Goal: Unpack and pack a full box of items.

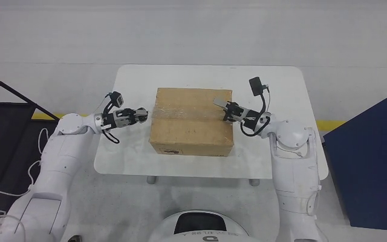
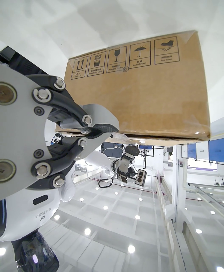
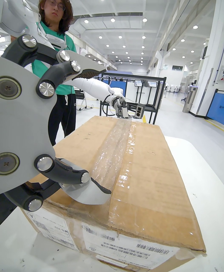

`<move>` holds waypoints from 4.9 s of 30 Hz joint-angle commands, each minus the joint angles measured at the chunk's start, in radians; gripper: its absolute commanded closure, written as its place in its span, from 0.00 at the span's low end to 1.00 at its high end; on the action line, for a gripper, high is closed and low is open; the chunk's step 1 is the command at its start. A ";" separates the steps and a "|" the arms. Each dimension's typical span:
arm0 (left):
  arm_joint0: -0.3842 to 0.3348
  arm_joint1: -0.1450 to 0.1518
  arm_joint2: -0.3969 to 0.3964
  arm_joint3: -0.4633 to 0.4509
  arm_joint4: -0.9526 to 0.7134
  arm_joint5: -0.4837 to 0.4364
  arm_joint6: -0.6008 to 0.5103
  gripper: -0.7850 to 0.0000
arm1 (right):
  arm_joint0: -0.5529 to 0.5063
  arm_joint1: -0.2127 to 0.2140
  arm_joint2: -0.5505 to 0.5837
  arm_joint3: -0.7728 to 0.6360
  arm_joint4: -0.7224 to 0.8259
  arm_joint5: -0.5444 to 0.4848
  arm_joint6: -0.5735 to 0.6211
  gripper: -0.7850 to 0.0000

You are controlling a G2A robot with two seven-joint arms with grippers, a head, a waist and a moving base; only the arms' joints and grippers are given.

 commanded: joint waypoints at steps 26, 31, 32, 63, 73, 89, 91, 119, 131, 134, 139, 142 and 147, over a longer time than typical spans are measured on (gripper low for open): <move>-0.039 -0.016 0.030 0.074 -0.022 0.002 -0.029 1.00 | 0.091 0.035 -0.136 0.101 -0.017 0.102 -0.029 0.00; -0.039 -0.016 0.030 0.074 -0.022 0.002 -0.029 1.00 | 0.091 0.035 -0.136 0.101 -0.017 0.102 -0.029 0.00; -0.039 -0.016 0.030 0.074 -0.022 0.002 -0.029 1.00 | 0.091 0.035 -0.136 0.101 -0.017 0.102 -0.029 0.00; -0.039 -0.016 0.030 0.074 -0.022 0.002 -0.029 1.00 | 0.439 -0.023 -0.522 0.482 0.175 0.298 -0.153 0.00; -0.039 -0.016 0.030 0.074 -0.022 0.002 -0.029 1.00 | 0.530 -0.057 -0.611 0.612 0.297 0.269 -0.191 0.00; -0.013 -0.011 0.017 0.045 -0.020 0.010 0.023 0.00 | 0.633 -0.111 -0.696 0.784 0.454 0.266 -0.285 0.00; 0.004 -0.004 -0.001 0.031 -0.021 0.012 0.036 0.00 | 0.645 -0.117 -0.710 0.803 0.458 0.261 -0.292 0.00; 0.058 0.026 -0.064 -0.024 -0.011 0.052 0.066 0.00 | 0.625 -0.063 -0.591 0.766 0.498 0.172 -0.039 0.00; 0.058 0.026 -0.064 -0.024 -0.011 0.052 0.066 0.00 | 0.370 0.050 -0.346 0.380 0.347 0.309 0.002 0.00; 0.058 0.026 -0.064 -0.024 -0.011 0.052 0.066 0.00 | 0.311 0.073 -0.250 0.321 0.340 0.328 -0.021 0.00; 0.058 0.026 -0.064 -0.024 -0.011 0.052 0.066 0.00 | 0.238 0.102 -0.131 0.270 0.359 0.343 -0.022 0.00; 0.058 0.026 -0.064 -0.024 -0.011 0.052 0.066 0.00 | 0.235 0.110 -0.117 0.289 0.360 0.351 -0.033 0.00; 0.058 0.026 -0.064 -0.024 -0.011 0.052 0.066 0.00 | 0.275 0.113 -0.195 0.351 0.322 0.362 -0.034 0.00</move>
